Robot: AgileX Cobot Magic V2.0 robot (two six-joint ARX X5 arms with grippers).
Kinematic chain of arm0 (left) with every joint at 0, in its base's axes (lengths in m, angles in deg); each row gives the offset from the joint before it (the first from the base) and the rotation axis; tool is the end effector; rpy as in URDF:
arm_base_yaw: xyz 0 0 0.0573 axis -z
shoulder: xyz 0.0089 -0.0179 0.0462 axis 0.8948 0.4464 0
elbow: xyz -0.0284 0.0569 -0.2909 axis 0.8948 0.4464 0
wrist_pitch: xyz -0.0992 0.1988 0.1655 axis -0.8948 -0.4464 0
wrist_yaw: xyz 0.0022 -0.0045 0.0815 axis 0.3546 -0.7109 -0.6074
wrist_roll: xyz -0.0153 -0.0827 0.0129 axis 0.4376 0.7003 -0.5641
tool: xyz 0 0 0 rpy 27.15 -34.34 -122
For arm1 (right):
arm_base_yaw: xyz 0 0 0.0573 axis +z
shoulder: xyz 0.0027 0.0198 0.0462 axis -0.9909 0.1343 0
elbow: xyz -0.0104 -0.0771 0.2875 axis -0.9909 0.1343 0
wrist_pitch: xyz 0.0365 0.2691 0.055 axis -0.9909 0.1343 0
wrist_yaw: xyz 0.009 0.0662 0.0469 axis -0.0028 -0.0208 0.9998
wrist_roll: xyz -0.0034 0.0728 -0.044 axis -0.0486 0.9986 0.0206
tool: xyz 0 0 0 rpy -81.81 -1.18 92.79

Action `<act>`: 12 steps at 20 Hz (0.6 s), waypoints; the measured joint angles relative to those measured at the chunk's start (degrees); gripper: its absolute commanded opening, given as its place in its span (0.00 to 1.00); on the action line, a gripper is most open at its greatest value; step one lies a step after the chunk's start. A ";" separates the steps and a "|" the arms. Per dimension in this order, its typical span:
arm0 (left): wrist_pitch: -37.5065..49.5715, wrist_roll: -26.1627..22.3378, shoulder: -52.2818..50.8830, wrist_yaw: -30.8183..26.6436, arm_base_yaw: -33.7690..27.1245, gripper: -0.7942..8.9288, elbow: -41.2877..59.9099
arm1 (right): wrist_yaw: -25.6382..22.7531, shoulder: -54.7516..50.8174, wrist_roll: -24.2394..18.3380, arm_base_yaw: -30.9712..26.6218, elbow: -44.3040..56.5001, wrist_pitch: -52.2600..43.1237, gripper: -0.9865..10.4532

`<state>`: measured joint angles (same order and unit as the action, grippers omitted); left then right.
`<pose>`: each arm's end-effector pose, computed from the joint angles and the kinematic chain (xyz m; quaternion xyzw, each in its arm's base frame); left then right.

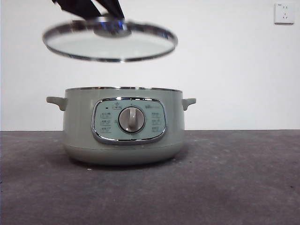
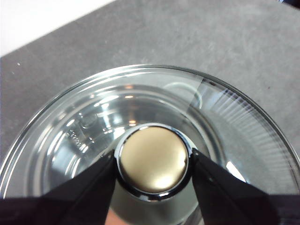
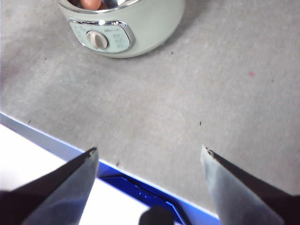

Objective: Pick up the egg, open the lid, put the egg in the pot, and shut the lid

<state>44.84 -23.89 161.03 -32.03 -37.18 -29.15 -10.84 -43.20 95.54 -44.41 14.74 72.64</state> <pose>0.3254 -0.1786 0.3762 0.1008 0.2698 -0.3398 0.8953 0.0644 0.0495 0.3423 -0.0120 0.3799 0.2551 0.8891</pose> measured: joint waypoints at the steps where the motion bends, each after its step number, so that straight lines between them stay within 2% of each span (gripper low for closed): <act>1: 0.87 -0.13 1.40 0.00 0.02 0.07 0.00 | -0.63 -0.55 0.31 0.00 0.37 0.59 0.41; 12: 7.19 -0.98 11.52 -1.84 0.02 0.07 0.02 | -2.67 -1.42 0.87 0.00 0.44 3.28 0.41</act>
<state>52.03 -24.88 172.55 -33.86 -37.16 -29.13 -13.51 -44.62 96.42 -44.41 15.18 75.92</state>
